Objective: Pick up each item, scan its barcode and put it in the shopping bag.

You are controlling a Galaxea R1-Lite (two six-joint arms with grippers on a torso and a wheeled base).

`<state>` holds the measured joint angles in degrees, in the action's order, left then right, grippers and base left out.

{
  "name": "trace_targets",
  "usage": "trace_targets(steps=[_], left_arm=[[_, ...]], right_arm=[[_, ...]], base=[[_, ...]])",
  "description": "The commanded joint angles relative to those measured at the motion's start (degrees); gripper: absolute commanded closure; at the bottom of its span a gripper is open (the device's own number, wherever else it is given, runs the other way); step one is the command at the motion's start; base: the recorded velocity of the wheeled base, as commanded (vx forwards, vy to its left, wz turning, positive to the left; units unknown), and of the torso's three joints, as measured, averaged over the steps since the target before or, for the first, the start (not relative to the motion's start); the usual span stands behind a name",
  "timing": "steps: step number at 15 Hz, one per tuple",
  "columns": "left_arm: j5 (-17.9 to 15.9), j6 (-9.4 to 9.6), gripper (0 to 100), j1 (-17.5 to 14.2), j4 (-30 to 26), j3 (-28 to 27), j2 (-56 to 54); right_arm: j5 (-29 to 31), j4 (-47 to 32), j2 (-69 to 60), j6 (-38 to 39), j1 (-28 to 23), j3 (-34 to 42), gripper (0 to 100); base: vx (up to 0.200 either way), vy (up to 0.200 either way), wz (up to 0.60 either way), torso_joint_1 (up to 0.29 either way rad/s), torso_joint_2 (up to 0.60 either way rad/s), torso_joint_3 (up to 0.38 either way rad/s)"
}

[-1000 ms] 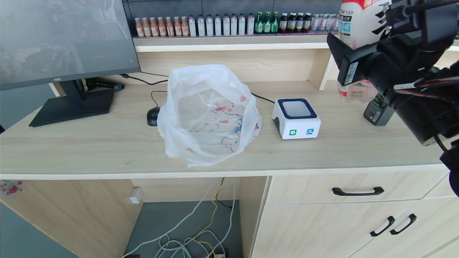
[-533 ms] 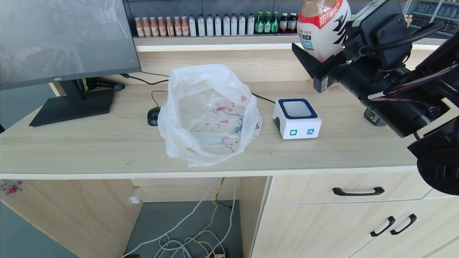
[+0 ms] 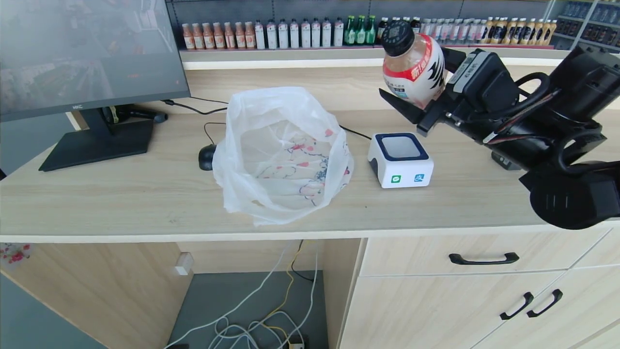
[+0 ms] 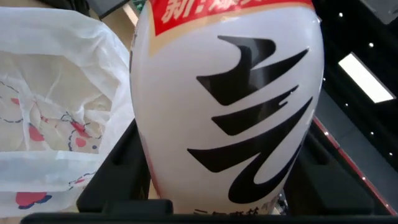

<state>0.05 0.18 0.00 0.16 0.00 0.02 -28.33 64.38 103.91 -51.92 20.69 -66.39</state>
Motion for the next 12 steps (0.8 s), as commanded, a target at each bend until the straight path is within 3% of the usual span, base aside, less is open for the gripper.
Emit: trace_targets(steps=[1, 5, 12], left_arm=[[0.0, -0.01, 0, 0.0, 0.0, 0.0, 0.0], [0.0, -0.01, 0, 0.0, 0.0, 0.0, 0.0], [0.0, -0.01, 0, 0.0, 0.0, 0.0, 0.0]], right_arm=[[-4.4, 0.0, 5.3, -0.1, -0.6, -5.6, 100], [-11.6, -0.7, 9.2, -2.2, -1.2, -9.2, 100], [-13.6, -0.7, 11.1, -7.0, -2.9, -7.1, 100]], base=[[0.000, 0.000, 0.00, 0.000, 0.00, 0.000], [0.000, 0.000, 0.00, 0.000, 0.00, 0.000], [0.000, 0.000, 0.00, 0.000, 0.00, 0.000]])
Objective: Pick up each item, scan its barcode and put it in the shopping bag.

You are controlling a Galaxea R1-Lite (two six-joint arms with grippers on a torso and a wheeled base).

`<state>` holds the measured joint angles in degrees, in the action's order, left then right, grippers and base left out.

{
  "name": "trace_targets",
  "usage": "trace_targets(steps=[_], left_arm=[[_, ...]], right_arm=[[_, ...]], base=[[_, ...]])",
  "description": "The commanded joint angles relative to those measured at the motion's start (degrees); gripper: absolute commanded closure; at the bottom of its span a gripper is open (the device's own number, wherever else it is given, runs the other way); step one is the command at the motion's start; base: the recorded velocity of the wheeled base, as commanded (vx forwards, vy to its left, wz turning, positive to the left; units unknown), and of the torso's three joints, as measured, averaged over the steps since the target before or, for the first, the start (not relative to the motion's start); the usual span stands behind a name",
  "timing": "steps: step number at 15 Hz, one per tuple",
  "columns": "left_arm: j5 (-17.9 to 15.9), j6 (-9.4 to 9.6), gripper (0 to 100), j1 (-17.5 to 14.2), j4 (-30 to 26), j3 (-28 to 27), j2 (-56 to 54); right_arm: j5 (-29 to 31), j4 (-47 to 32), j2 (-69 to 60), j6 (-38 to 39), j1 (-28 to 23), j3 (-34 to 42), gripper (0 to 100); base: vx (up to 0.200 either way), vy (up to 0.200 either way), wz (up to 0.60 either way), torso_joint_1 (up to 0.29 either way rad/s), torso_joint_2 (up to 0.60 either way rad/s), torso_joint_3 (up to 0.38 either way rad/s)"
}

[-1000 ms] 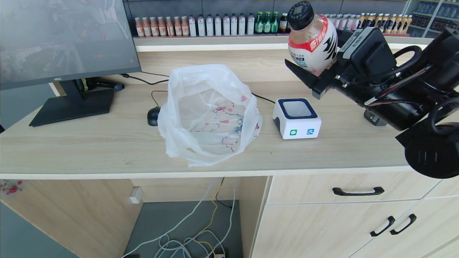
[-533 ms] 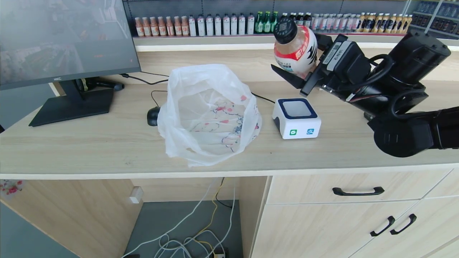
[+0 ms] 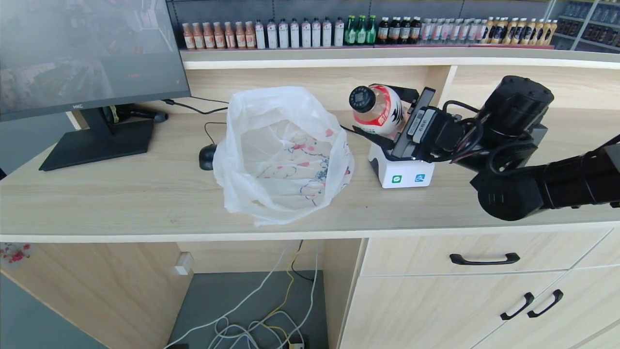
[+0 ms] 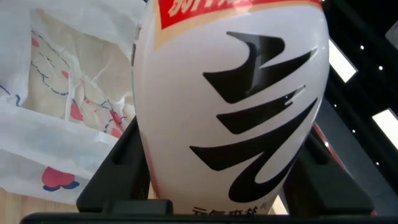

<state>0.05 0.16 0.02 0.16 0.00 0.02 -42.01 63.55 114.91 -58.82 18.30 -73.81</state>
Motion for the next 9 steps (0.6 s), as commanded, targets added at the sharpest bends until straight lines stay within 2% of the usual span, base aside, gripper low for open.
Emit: trace_targets(steps=[1, 9], left_arm=[[0.0, 0.02, 0, 0.0, 0.0, 0.0, 0.0], [0.0, 0.02, 0, 0.0, 0.0, 0.0, 0.0]], right_arm=[[-0.2, 0.1, 0.1, -0.2, -0.7, 0.3, 100], [-3.7, 0.1, -0.3, -0.1, -3.5, 0.1, 100]], base=[[0.000, 0.000, 0.00, 0.000, 0.00, 0.000], [0.000, 0.000, 0.00, 0.000, 0.00, 0.000]])
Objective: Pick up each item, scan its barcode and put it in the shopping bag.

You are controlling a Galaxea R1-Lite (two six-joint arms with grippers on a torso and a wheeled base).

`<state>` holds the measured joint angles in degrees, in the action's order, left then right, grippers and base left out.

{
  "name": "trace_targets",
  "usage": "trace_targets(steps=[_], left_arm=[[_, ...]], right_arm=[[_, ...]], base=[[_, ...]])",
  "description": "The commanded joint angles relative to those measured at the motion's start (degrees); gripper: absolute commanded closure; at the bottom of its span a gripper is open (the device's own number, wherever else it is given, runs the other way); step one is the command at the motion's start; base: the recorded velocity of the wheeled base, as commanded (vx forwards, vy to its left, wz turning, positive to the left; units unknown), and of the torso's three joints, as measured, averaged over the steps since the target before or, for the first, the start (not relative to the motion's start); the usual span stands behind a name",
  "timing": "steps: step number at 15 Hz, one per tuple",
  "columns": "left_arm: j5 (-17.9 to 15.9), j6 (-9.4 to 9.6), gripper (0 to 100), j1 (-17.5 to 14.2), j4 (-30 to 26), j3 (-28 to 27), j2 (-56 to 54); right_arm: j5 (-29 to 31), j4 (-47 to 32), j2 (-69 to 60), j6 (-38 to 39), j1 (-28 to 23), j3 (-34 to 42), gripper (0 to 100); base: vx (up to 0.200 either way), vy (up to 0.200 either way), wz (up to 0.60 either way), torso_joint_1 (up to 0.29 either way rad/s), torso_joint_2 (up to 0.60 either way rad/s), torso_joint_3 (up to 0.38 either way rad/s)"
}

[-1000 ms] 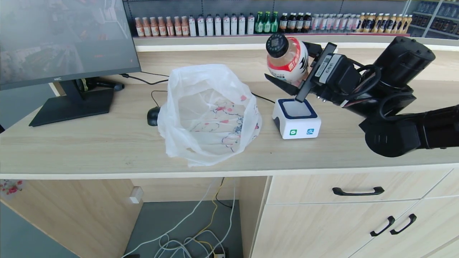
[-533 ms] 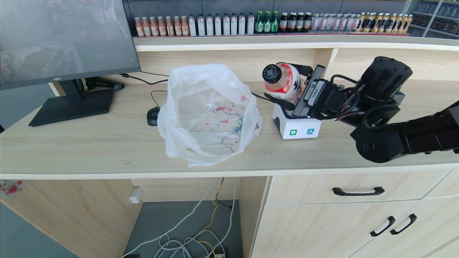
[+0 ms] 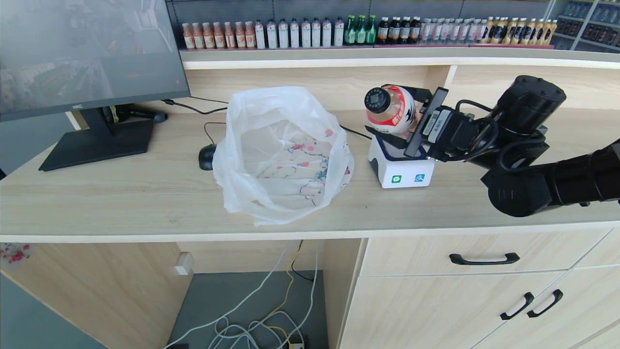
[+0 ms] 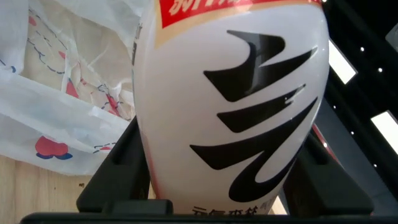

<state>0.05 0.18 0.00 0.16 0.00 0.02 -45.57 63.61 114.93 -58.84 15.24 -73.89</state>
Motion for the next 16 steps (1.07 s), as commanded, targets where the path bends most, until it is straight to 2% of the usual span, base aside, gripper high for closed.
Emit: trace_targets(steps=[1, 16], left_arm=[[0.0, -0.01, 0, 0.0, 0.0, 0.0, 0.0], [0.0, -0.01, 0, 0.0, 0.0, 0.0, 0.0]], right_arm=[[-0.2, 0.0, -0.3, 0.0, -0.6, 0.1, 100], [-0.7, -0.1, 1.8, -1.4, -0.4, -0.1, 100]], base=[[0.000, 0.000, 0.00, 0.000, 0.00, 0.000], [0.000, 0.000, 0.00, 0.000, 0.00, 0.000]])
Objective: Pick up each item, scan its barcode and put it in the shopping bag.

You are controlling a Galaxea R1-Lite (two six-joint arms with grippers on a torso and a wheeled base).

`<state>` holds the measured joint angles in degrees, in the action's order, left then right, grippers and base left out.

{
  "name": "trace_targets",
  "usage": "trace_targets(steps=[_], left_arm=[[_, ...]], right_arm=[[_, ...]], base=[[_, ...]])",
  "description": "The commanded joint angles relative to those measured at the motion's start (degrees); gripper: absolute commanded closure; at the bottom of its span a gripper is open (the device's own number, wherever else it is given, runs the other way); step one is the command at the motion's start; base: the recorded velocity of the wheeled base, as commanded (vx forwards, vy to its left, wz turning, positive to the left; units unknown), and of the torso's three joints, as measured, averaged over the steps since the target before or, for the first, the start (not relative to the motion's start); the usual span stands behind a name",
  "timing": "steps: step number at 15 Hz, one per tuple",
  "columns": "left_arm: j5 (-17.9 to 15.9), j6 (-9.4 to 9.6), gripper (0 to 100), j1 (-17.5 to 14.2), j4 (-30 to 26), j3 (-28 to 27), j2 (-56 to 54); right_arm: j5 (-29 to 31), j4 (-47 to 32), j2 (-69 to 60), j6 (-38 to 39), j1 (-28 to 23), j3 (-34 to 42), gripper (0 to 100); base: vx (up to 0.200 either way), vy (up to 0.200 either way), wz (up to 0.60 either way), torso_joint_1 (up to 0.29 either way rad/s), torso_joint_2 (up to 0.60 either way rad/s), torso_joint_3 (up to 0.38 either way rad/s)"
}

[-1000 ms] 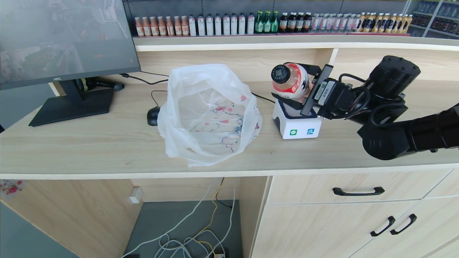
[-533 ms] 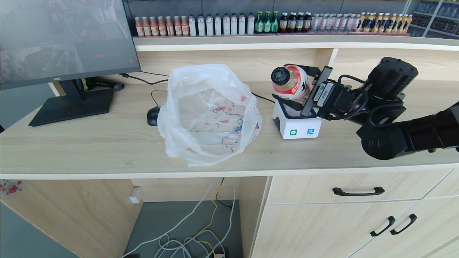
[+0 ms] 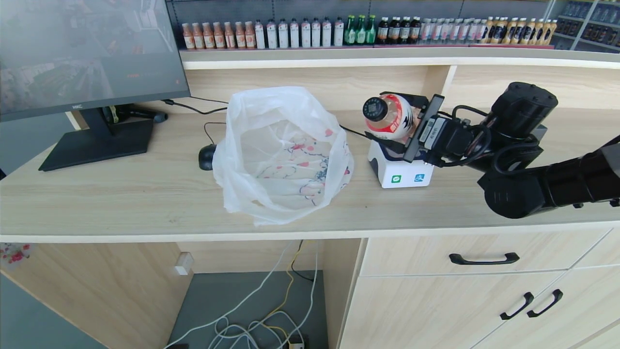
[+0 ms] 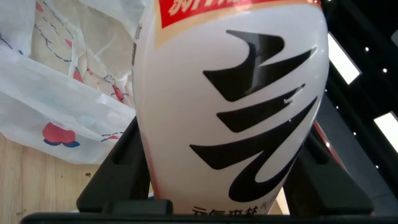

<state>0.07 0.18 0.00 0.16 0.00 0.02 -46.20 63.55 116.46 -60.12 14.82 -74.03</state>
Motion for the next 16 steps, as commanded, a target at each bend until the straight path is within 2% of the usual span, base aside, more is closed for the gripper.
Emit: trace_targets(steps=[1, 16], left_arm=[[0.0, -0.01, 0, 0.0, 0.0, 0.0, 0.0], [0.0, -0.01, 0, 0.0, 0.0, 0.0, 0.0]], right_arm=[[0.0, 0.0, 0.6, -0.1, 0.0, -0.1, 100], [0.1, -0.1, -0.4, 0.0, 0.6, 1.2, 100]], base=[[0.000, 0.000, 0.00, 0.000, 0.00, 0.000], [0.000, 0.000, 0.00, 0.000, 0.00, 0.000]])
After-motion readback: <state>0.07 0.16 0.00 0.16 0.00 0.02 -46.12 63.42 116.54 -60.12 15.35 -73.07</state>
